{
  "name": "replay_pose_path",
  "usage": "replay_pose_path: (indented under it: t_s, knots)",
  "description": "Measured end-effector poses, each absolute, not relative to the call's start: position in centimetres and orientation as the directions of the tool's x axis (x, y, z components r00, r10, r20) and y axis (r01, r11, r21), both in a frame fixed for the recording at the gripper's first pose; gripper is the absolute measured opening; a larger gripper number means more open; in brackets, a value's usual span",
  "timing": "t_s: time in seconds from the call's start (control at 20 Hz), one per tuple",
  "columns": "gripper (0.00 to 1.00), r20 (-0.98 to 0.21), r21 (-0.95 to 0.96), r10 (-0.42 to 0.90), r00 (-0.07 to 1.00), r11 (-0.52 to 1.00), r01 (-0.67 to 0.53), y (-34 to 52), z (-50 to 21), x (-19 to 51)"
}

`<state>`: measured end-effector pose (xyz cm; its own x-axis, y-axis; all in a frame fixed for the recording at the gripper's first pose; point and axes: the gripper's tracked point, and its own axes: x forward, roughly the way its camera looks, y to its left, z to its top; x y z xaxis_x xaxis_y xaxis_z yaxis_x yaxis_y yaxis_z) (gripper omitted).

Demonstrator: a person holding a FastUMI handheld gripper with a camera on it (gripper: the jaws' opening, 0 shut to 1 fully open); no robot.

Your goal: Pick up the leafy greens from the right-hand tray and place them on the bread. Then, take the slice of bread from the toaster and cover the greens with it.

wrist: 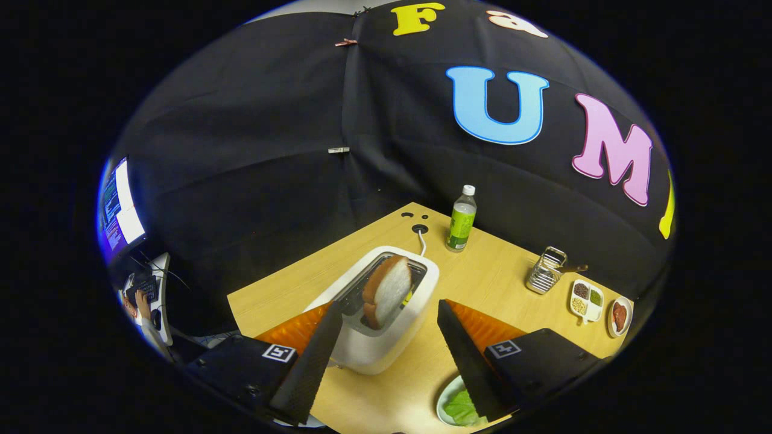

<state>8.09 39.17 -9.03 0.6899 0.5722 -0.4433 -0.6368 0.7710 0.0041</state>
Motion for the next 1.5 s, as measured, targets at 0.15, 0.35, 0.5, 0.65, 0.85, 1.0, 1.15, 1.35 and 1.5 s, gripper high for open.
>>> replay_pose_path:
  t_s: [0.15, 0.35, 0.5, 0.65, 0.85, 1.0, 1.15, 1.35, 1.5]
  knots:
    - [0.99, -0.447, -0.003, 0.567, 0.692, 0.773, -0.634, 41.0, -10.0, 9.6]
    - [0.98, -0.461, 0.003, 0.535, 0.708, 0.799, -0.602, 41.7, -11.6, 12.0]
    - [0.97, -0.466, -0.015, 0.494, 0.734, 0.825, -0.565, 41.1, -12.3, 13.5]
    - [0.98, -0.484, 0.017, 0.49, 0.725, 0.834, -0.552, 41.8, -13.2, 13.9]
    - [0.95, -0.477, 0.024, 0.49, 0.73, 0.838, -0.546, 42.8, -13.4, 14.1]
    - [0.66, -0.492, 0.038, 0.469, 0.733, 0.853, -0.52, 42.8, -13.9, 13.9]
    - [0.33, -0.512, 0.047, 0.455, 0.729, 0.862, -0.504, 43.0, -14.3, 13.6]
    - [0.18, -0.522, 0.036, 0.448, 0.726, 0.862, -0.505, 42.5, -14.3, 13.2]
    - [0.14, -0.519, 0.05, 0.473, 0.712, 0.848, -0.528, 42.6, -13.5, 12.6]
